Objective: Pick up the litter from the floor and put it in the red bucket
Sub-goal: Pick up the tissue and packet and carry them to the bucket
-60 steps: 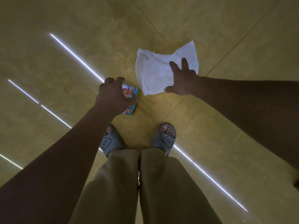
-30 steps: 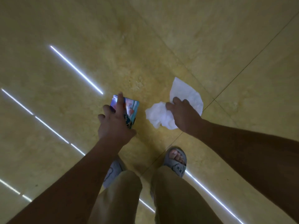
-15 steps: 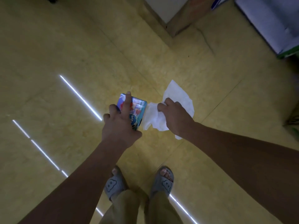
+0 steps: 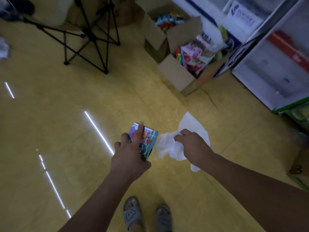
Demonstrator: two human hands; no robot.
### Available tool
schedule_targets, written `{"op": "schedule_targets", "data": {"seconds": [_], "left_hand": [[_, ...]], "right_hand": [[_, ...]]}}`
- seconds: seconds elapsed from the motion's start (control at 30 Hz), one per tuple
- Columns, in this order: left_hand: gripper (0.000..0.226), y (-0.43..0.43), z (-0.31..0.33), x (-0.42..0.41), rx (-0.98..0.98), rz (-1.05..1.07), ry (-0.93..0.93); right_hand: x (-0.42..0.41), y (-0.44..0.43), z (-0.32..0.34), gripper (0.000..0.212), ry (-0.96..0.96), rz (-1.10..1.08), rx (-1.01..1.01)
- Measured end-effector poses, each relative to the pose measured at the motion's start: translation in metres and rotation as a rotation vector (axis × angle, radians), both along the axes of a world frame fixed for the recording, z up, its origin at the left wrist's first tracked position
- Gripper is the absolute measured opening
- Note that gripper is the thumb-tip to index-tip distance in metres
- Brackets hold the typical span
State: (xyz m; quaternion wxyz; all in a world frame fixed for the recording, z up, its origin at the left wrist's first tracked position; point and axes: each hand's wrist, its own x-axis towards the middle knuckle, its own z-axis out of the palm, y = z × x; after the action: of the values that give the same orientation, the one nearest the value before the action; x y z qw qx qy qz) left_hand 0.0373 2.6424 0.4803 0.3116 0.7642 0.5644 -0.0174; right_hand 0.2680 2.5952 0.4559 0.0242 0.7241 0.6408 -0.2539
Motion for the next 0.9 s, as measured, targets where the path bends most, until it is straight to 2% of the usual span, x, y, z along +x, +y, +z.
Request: {"op": "schedule_targets", "data": {"seconds": [0.47, 0.9], "left_hand": [[0.121, 0.0, 0.188, -0.05, 0.2, 0.24, -0.021], [0.115, -0.004, 0.287, -0.097, 0.38, 0.429, 0.024]], "right_hand": [[-0.051, 0.066, 0.209, 0.061, -0.039, 0.228, 0.168], [-0.097, 0.096, 0.301, 0.058, -0.033, 0.413, 0.363]]}}
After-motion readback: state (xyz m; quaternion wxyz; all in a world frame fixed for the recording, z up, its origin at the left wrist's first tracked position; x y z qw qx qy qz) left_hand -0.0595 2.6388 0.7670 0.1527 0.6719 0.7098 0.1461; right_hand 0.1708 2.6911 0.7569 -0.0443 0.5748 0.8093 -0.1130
